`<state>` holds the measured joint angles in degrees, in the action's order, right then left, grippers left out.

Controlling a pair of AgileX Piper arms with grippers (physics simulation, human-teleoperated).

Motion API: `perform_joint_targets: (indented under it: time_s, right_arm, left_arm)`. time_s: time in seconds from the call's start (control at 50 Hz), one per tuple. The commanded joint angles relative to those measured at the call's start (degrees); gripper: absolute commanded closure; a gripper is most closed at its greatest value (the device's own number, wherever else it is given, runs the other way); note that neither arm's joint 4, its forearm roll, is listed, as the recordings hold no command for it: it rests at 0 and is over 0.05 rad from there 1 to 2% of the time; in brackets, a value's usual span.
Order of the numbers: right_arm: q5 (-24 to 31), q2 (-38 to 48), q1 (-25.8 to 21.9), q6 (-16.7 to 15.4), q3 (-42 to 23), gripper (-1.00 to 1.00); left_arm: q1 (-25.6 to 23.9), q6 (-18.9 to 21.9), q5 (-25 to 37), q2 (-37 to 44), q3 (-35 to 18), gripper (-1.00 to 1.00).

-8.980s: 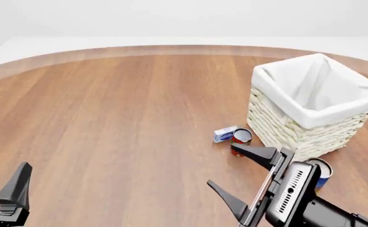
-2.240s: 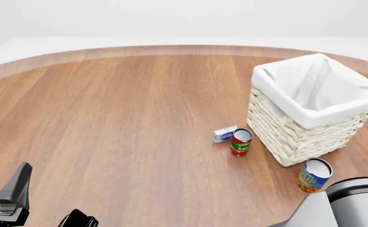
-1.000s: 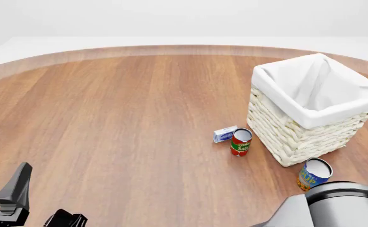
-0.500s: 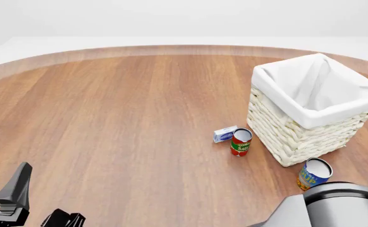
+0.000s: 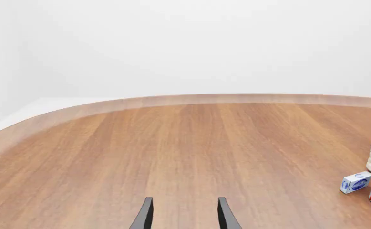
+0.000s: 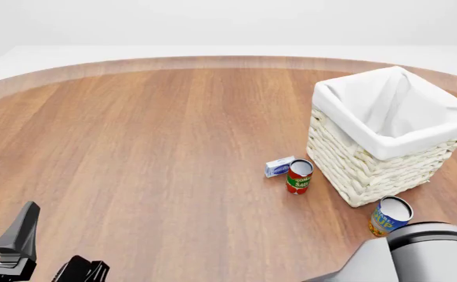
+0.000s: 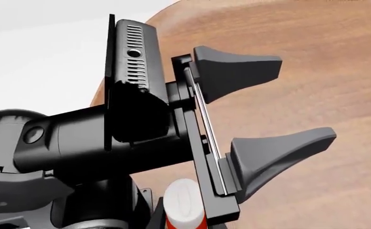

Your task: Pick up the ketchup, and put it in the basket.

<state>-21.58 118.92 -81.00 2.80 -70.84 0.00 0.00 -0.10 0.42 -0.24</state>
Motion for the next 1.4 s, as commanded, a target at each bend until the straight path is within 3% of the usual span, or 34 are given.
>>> perform_joint_targets:
  time_s: [0.02, 1.04, 1.4]
  right_arm:
    - [-0.4, -1.3, -0.1, 0.9, 0.5, 1.00]
    - [-0.8, -4.6, 2.5, 1.9, 3.5, 1.00]
    - [-3.5, -7.1, 3.3, 3.1, 7.3, 1.00]
  left_arm:
    - [0.0, 0.0, 0.0, 0.0, 0.0, -1.00]
    - [0.0, 0.0, 0.0, 0.0, 0.0, -1.00]
    - [0.0, 0.0, 0.0, 0.0, 0.0, -1.00]
